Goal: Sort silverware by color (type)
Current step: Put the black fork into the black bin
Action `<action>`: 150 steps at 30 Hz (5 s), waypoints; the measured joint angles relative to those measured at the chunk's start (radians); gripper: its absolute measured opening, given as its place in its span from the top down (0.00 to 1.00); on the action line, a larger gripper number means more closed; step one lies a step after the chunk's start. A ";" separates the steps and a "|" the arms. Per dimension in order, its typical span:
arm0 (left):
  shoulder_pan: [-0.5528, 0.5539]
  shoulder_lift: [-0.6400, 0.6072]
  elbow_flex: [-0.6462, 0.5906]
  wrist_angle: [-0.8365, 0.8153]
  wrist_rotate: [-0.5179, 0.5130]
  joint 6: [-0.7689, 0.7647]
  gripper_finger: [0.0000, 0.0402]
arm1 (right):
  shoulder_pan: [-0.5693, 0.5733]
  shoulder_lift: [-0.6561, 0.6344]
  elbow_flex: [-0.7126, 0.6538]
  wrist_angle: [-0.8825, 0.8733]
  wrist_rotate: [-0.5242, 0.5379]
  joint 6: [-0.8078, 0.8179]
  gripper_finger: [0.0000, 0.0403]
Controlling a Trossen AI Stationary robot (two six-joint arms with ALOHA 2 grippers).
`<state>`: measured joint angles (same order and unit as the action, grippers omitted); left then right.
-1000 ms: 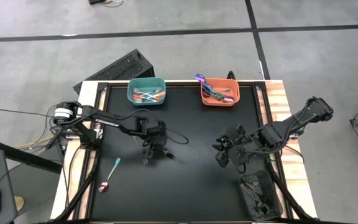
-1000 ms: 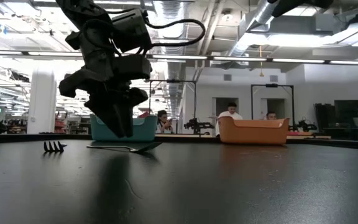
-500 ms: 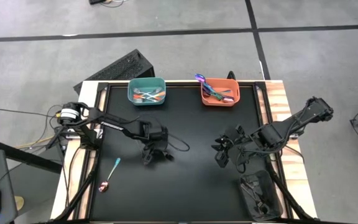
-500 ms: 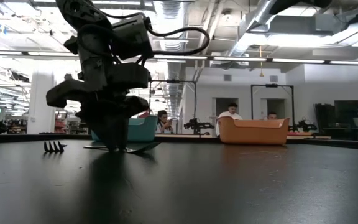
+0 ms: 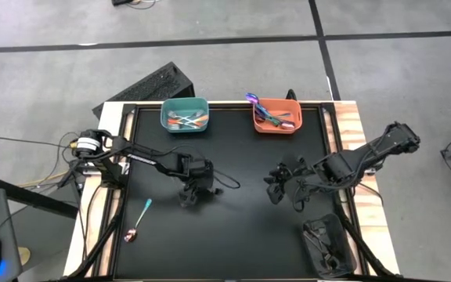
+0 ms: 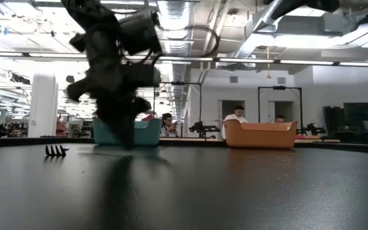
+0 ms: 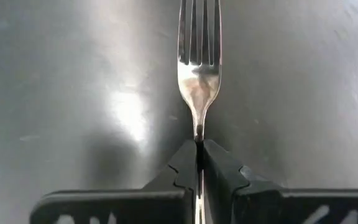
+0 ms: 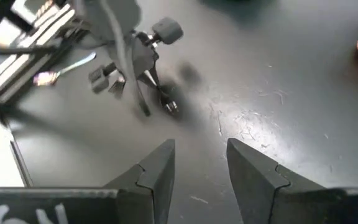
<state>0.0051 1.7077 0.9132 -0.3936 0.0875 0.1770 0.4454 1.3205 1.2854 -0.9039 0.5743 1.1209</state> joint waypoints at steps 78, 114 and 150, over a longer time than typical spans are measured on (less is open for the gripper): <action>-0.110 -0.300 0.041 0.085 -0.336 -0.763 0.73 | 0.008 -0.104 0.000 -0.595 -0.982 -0.183 0.98; -0.100 -0.299 -0.032 -0.153 -0.357 -1.174 0.73 | 0.145 0.012 0.000 -0.242 -0.626 -0.074 0.45; -0.230 -0.302 -0.289 -0.167 -0.308 -1.953 0.75 | -0.203 -0.025 0.000 -0.023 -0.364 -0.327 0.49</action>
<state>-0.2245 1.4060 0.6243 -0.5603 -0.2201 -1.7763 0.2427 1.2957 1.2854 -0.9273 0.2106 0.7939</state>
